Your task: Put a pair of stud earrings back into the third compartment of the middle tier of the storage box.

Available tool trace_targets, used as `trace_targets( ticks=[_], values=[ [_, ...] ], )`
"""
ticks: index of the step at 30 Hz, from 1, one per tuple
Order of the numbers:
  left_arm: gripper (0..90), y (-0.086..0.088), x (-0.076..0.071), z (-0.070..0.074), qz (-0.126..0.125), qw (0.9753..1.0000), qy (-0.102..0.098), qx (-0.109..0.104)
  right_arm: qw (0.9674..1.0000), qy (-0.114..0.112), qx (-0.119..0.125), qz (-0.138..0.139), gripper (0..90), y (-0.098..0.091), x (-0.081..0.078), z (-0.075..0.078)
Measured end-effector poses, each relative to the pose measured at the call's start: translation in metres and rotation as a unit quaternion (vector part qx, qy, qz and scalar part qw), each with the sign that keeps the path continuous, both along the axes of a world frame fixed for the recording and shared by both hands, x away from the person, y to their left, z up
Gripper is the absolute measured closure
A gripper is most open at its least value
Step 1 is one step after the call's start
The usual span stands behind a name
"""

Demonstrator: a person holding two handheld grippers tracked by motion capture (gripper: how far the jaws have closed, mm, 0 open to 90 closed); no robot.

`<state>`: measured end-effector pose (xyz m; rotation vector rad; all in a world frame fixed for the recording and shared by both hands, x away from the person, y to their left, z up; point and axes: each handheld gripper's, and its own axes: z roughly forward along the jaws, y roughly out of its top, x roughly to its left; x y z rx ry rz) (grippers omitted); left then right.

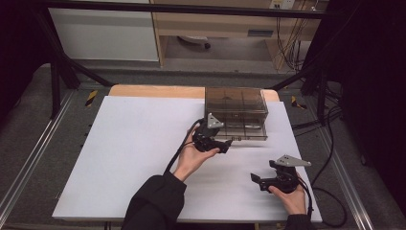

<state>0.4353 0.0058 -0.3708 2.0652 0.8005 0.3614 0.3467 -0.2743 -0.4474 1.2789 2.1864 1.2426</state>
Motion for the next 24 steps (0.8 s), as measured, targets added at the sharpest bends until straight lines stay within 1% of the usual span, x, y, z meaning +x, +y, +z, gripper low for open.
trace_targets(
  ticks=[2,3,4,5,7,10,12,14,19,24],
  values=[
    [23.9,0.011,-0.004,0.0,0.002,1.0,0.001,0.001,1.0,0.0,0.001,-0.001,2.5,0.0,0.0,0.0],
    [22.0,0.016,-0.005,-0.001,0.001,1.0,0.005,0.002,1.0,0.0,0.001,-0.001,2.5,-0.001,0.0,0.0],
    [22.0,0.02,-0.007,-0.001,-0.001,0.9999,0.011,0.003,1.0,0.0,0.001,-0.001,2.5,-0.001,0.0,0.0],
    [18.5,0.025,-0.008,-0.001,-0.001,0.9999,0.012,0.005,1.0,0.0,-0.002,0.0,2.4,0.0,0.0,0.0],
    [17.9,0.035,-0.013,-0.003,0.0,0.9999,0.009,0.008,1.0,0.001,-0.002,0.0,2.4,0.0,0.0,0.0],
    [16.5,0.049,-0.017,-0.008,0.0,0.9998,0.017,0.003,1.0,0.002,-0.001,-0.001,2.4,-0.001,0.0,0.0],
    [16.2,0.056,-0.02,-0.012,0.001,0.9998,0.017,0.007,1.0,0.002,-0.002,-0.001,2.5,-0.001,0.0,0.0],
    [14.1,0.062,-0.021,-0.017,0.003,0.9997,0.02,0.012,1.0,0.002,-0.003,-0.001,2.4,0.0,0.0,0.0],
    [14.0,0.074,-0.026,-0.029,0.001,0.9995,0.026,0.016,1.0,0.002,-0.003,-0.001,2.4,0.0,-0.001,0.0],
    [14.2,0.083,-0.027,-0.039,0.005,0.9992,0.034,0.022,1.0,0.002,-0.004,-0.001,2.4,0.0,-0.001,0.0]
  ],
)
